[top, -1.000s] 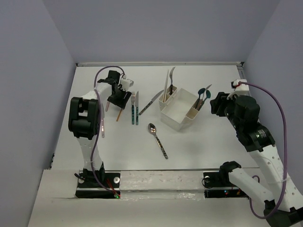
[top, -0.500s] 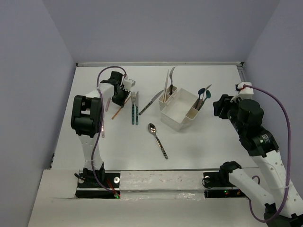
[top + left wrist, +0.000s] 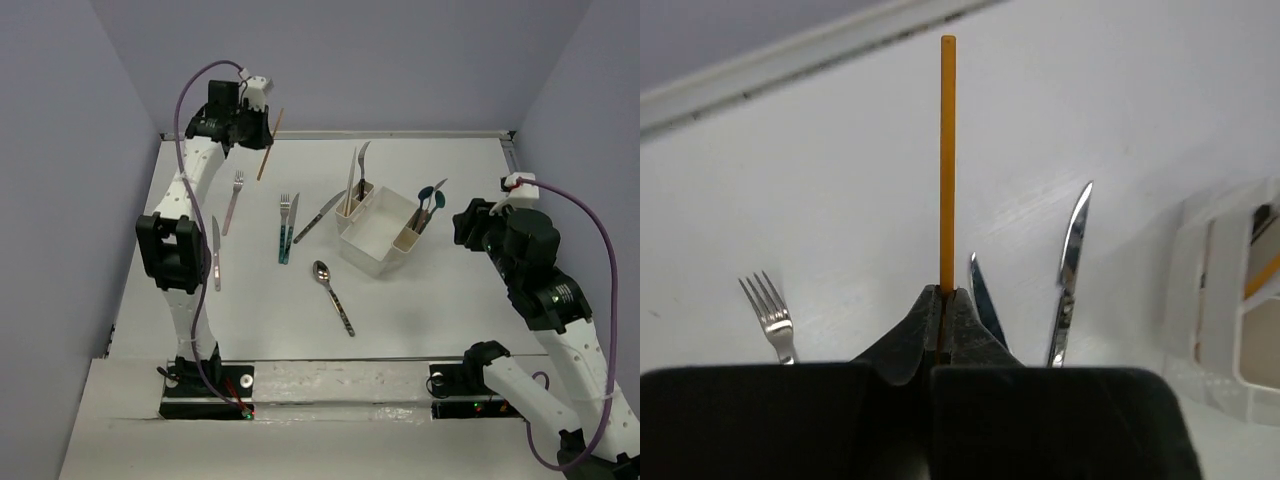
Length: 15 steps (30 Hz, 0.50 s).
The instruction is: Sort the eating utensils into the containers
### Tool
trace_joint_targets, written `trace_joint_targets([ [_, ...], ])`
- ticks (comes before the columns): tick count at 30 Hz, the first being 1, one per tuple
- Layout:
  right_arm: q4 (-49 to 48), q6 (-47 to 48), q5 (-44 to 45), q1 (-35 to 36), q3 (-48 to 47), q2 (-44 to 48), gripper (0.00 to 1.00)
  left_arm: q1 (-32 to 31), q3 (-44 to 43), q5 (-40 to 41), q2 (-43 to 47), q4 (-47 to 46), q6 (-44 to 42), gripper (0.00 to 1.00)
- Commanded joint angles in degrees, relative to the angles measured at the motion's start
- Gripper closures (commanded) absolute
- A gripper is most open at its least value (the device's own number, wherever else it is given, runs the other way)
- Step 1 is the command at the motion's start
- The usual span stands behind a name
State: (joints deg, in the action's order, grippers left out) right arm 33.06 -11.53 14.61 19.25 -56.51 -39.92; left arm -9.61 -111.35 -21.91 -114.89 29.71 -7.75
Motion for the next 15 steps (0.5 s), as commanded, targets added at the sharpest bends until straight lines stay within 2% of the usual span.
trace_joint_targets([
  [1,-0.6,0.6,1.4,0.5,-3.3,0.6,0.45,0.3,-6.7,-8.7,10.2,-8.6,10.3,1.00],
  [3,-0.6,0.3,1.7,0.5,-3.4,0.7,0.45,-0.4,-2.6,-11.8,13.1,-15.0,14.8,1.00],
  [4,-0.6,0.0,2.1,0.5,-3.8,0.7,0.45,-1.7,-0.2,-12.3,16.7,-22.9,15.2,1.00],
  [5,-0.6,-0.2,2.2,0.5,-4.0,0.6,0.45,-2.7,6.7,-12.7,18.8,-27.9,15.0,1.00],
  [6,-0.6,-0.2,2.2,0.5,-4.3,0.6,0.45,-4.4,10.8,-14.9,20.8,-38.9,13.0,1.00],
  [7,-0.6,-0.2,2.0,0.5,-4.8,0.3,0.45,-4.9,14.6,-16.8,24.6,-44.9,12.4,1.00],
  [8,-0.6,0.3,2.0,0.5,-5.6,0.1,0.45,-5.1,24.3,-21.5,26.5,-52.3,13.0,1.00],
  [9,-0.5,0.5,2.2,0.5,-6.0,0.0,0.45,-5.1,30.0,-22.7,28.0,-60.7,15.9,1.00],
  [10,-0.4,0.5,2.3,0.5,-6.2,-0.1,0.45,-5.2,35.0,-23.3,29.9,-78.8,24.2,1.00],
  [11,-0.4,0.5,2.4,0.5,-6.6,-0.2,0.45,-5.7,39.6,-23.8,30.2,-86.3,27.7,1.00],
  [15,0.2,-0.2,2.6,0.5,-7.1,-0.2,0.45,-11.3,51.5,-21.4,30.8,-95.8,27.0,1.00],
])
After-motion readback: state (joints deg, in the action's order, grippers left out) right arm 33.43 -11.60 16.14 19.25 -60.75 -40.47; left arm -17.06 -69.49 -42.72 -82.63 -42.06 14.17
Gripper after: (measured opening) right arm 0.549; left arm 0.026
